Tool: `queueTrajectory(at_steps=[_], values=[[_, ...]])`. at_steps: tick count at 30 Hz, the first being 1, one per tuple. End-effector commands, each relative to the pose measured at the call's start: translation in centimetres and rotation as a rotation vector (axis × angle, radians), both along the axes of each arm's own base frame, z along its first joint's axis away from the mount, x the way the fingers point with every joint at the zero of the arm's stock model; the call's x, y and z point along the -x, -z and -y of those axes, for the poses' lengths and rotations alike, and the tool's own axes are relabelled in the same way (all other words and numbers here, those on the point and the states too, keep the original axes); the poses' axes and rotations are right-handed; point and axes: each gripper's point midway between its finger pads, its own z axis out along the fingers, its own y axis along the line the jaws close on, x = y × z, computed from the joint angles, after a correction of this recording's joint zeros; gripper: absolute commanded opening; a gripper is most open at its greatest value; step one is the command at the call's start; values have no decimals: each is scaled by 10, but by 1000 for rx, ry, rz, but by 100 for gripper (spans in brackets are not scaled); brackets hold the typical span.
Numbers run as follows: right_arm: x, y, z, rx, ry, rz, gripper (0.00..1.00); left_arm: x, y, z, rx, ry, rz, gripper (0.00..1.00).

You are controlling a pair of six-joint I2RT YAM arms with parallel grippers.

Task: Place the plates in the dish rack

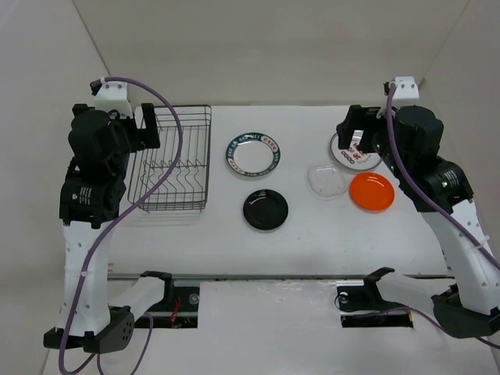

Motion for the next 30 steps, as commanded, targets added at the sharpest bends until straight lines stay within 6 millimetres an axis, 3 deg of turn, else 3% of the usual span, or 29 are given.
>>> queueTrajectory(at_steps=[1, 8, 10, 14, 15, 16, 18, 20, 21, 22, 24, 25, 27, 28, 29, 30], values=[[2, -29, 3, -53, 9, 90, 100, 2, -18, 2, 17, 5, 74, 100], [5, -30, 2, -58, -14, 114, 100, 3, -13, 2, 16, 5, 64, 100], [2, -24, -11, -72, -83, 113, 100, 4, -9, 6, 28, 26, 59, 100], [-28, -3, -48, -110, -286, 132, 98, -1, 6, 22, 56, 116, 34, 100], [-52, 26, -62, -119, -331, 52, 98, 0, 6, 26, 70, 132, 34, 100], [-59, 42, -77, -148, -421, 4, 96, -2, 12, 33, 76, 173, 17, 100], [-101, 74, -83, -193, -469, -56, 93, 1, 14, 40, 83, 210, 13, 100], [-118, 92, -96, -219, -535, -84, 92, 3, 17, 44, 91, 243, 9, 100], [-128, 87, -101, -222, -552, -66, 92, 2, 15, 44, 90, 243, 18, 100], [-146, 113, -107, -219, -560, -121, 92, 2, 19, 46, 92, 252, 7, 100], [-160, 129, -123, -224, -615, -155, 92, 2, 19, 46, 97, 263, 7, 100], [-181, 148, -130, -229, -623, -188, 92, 1, 23, 45, 100, 263, -2, 100], [-197, 168, -129, -264, -648, -247, 90, 2, 23, 52, 107, 300, -4, 100], [-205, 167, -134, -269, -670, -243, 90, 2, 27, 54, 110, 312, -14, 100], [-216, 198, -133, -291, -662, -311, 90, 5, 24, 53, 101, 317, -4, 100], [-218, 205, -137, -300, -684, -325, 90, 6, 24, 57, 105, 343, -5, 100]])
